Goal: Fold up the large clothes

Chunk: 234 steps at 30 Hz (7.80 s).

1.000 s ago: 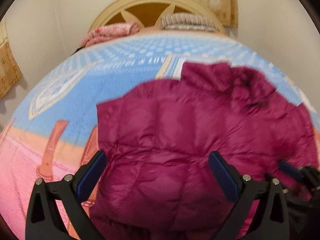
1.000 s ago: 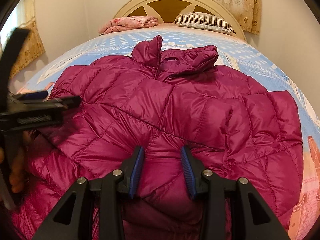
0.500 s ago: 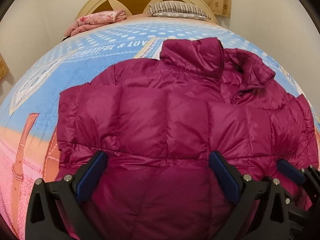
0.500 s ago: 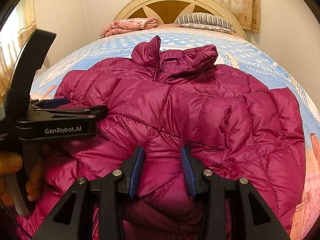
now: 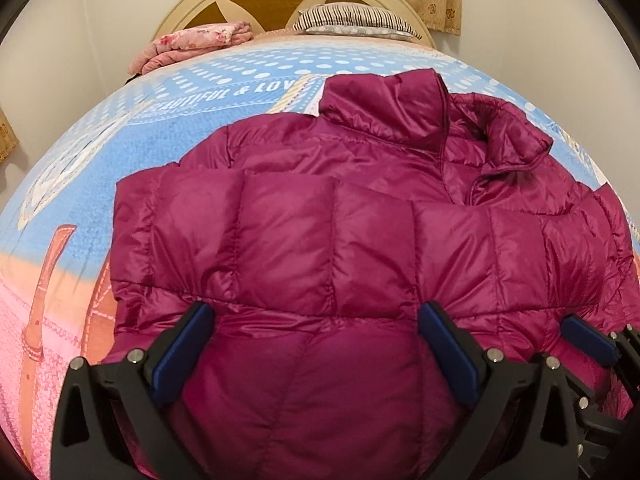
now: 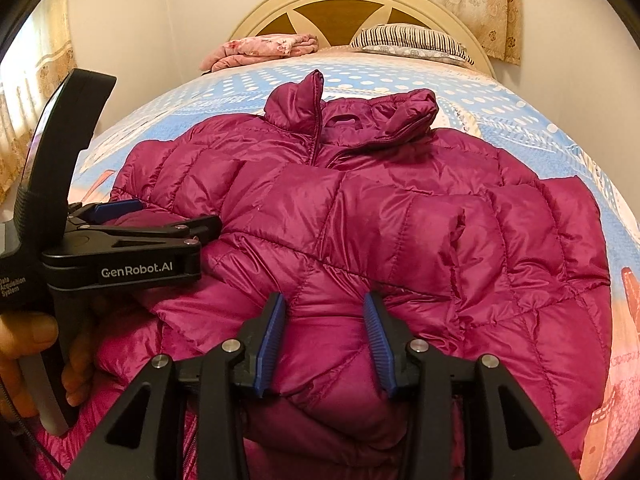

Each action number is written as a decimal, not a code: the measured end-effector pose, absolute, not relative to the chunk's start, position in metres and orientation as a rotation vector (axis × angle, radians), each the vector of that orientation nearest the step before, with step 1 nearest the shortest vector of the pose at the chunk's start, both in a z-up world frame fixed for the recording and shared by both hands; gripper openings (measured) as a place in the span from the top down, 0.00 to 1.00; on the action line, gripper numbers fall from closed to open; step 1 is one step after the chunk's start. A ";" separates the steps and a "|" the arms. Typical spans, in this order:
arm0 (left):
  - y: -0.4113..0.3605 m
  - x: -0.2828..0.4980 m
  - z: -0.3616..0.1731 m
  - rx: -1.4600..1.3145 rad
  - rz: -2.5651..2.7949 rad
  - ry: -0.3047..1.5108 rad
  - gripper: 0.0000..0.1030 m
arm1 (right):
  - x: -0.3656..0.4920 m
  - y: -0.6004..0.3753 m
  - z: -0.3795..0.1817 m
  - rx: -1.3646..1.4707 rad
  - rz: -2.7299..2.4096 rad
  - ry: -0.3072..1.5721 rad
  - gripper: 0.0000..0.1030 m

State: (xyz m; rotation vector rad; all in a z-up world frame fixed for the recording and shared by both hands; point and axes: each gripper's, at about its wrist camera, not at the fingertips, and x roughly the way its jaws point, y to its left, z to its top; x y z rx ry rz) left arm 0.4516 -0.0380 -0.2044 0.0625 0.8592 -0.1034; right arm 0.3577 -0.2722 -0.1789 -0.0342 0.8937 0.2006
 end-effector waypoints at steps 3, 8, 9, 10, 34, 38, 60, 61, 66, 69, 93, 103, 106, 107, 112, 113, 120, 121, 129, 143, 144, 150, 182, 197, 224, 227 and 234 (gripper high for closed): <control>-0.036 0.451 -0.204 0.054 -0.109 0.860 0.00 | 0.359 -0.275 -0.177 -0.021 0.213 0.906 0.57; -0.032 0.452 -0.203 0.023 -0.127 0.857 0.00 | 0.366 -0.293 -0.150 0.044 0.276 0.919 0.50; -0.031 0.452 -0.203 0.019 -0.129 0.856 0.00 | 0.367 -0.298 -0.141 0.054 0.264 0.899 0.47; -0.031 0.452 -0.203 0.016 -0.131 0.856 0.00 | 0.372 -0.304 -0.131 0.072 0.246 0.874 0.41; -0.023 0.429 -0.174 0.002 -0.150 0.743 0.00 | 0.523 -0.341 -0.135 -0.028 0.062 0.948 0.87; -0.025 0.429 -0.127 0.047 -0.169 0.641 0.00 | 0.506 -0.349 -0.137 -0.020 0.062 0.905 0.88; -0.051 0.593 -0.154 0.044 -0.160 0.865 0.28 | 0.489 -0.359 -0.151 -0.017 0.135 0.853 0.88; -0.051 0.590 -0.156 0.054 -0.168 0.872 0.42 | 0.489 -0.360 -0.152 -0.012 0.134 0.855 0.88; -0.042 0.570 -0.156 0.078 -0.191 0.874 0.86 | 0.487 -0.363 -0.156 -0.007 0.118 0.872 0.88; -0.039 0.557 -0.160 0.080 -0.221 0.879 0.91 | 0.487 -0.365 -0.160 -0.010 0.104 0.891 0.88; -0.061 0.581 -0.164 0.099 -0.224 0.853 0.89 | 0.486 -0.373 -0.172 0.037 0.096 0.903 0.88; -0.036 0.548 -0.180 0.091 -0.222 0.853 0.90 | 0.479 -0.384 -0.166 0.092 0.130 0.908 0.88; -0.038 0.548 -0.183 0.082 -0.228 0.848 0.90 | 0.467 -0.390 -0.144 0.098 0.081 0.829 0.87; -0.039 0.548 -0.186 0.081 -0.233 0.848 0.90 | 0.464 -0.391 -0.134 0.109 0.068 0.790 0.87; -0.039 0.544 -0.187 0.093 -0.242 0.831 0.90 | 0.490 -0.377 -0.102 0.171 0.090 0.739 0.43; -0.039 0.542 -0.185 0.096 -0.243 0.823 0.90 | 0.500 -0.369 -0.102 0.157 0.108 0.759 0.43; -0.030 0.502 -0.119 0.064 -0.293 0.644 0.79 | 0.534 -0.326 -0.148 0.024 0.160 0.980 0.60; -0.027 0.500 -0.107 0.048 -0.291 0.609 0.68 | 0.532 -0.327 -0.154 0.020 0.160 0.991 0.60; -0.069 0.576 -0.108 0.121 -0.162 0.658 0.35 | 0.511 -0.325 -0.175 -0.047 0.181 1.011 0.62; -0.073 0.565 -0.171 0.180 -0.153 0.803 0.35 | 0.528 -0.335 -0.147 0.108 0.186 0.939 0.62; -0.076 0.559 -0.165 0.166 -0.166 0.779 0.35 | 0.533 -0.335 -0.160 0.095 0.170 0.972 0.62; -0.098 0.550 -0.142 0.158 -0.242 0.719 0.28 | 0.528 -0.340 -0.188 0.095 0.168 0.951 0.62; -0.086 0.591 -0.205 0.096 -0.144 0.922 0.00 | 0.526 -0.318 -0.198 -0.072 0.088 0.910 0.62; -0.087 0.591 -0.206 0.105 -0.135 0.918 0.00 | 0.526 -0.317 -0.198 -0.070 0.085 0.908 0.61; 0.089 0.232 -0.131 0.145 -0.190 0.668 0.00 | 0.200 -0.392 -0.122 0.197 0.097 0.931 0.30; 0.102 0.206 -0.153 0.125 -0.173 0.699 0.00 | 0.159 -0.398 -0.133 0.227 0.044 0.950 0.30; 0.122 0.170 -0.206 0.024 -0.194 0.828 0.00 | 0.084 -0.399 -0.143 0.279 -0.002 0.942 0.30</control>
